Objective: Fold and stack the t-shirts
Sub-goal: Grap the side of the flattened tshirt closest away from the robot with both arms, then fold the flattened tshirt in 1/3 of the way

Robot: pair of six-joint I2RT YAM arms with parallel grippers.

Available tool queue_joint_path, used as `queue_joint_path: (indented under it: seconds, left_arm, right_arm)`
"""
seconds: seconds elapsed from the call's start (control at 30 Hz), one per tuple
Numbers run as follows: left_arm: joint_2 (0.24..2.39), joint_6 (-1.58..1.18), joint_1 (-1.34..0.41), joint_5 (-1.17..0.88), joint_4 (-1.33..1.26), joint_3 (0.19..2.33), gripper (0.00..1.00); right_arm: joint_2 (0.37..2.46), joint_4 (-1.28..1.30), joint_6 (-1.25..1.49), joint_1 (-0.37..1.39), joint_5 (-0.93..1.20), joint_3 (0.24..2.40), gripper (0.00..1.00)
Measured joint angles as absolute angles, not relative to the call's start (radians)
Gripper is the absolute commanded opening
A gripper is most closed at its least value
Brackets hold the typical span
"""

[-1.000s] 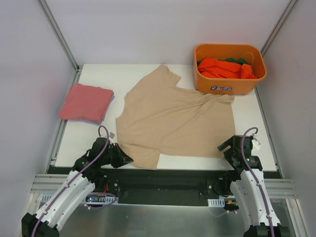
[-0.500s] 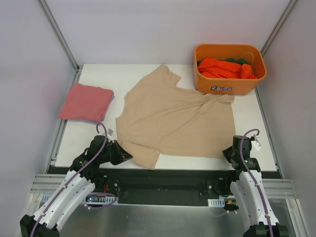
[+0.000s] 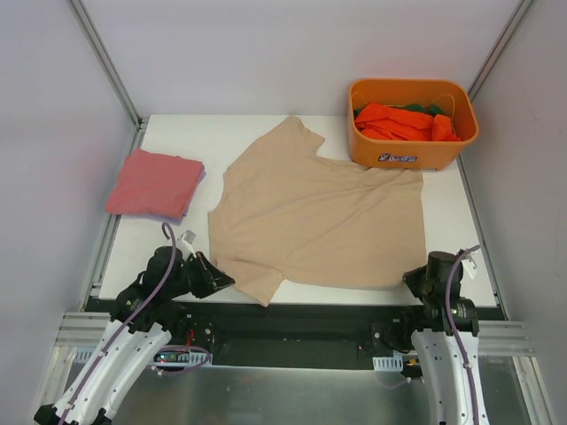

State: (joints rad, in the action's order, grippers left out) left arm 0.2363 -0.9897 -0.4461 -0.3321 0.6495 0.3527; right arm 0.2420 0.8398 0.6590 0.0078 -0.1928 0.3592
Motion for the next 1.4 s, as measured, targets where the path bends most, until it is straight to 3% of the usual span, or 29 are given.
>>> queue_joint_path:
  seconds: [0.43,0.77,1.1,1.4]
  left_arm:
    - [0.109,-1.046,-0.446,-0.363,0.801,0.358,0.0]
    - [0.156,-1.04,-0.446,-0.339,0.789,0.421,0.0]
    - [0.481,-1.011,-0.446,-0.33,0.444,0.429,0.0]
    - [0.8,-0.883,-0.446,-0.213,0.264,0.601,0.0]
  right_arm:
    - [0.174,1.234,0.639,0.008,-0.152,0.743,0.0]
    - [0.184,1.293,0.588,0.008,-0.149,0.706,0.01]
    - [0.267,1.234,0.547,0.008,-0.159,0.654,0.0]
    - [0.415,1.106,0.514,0.008,-0.201,0.647,0.01]
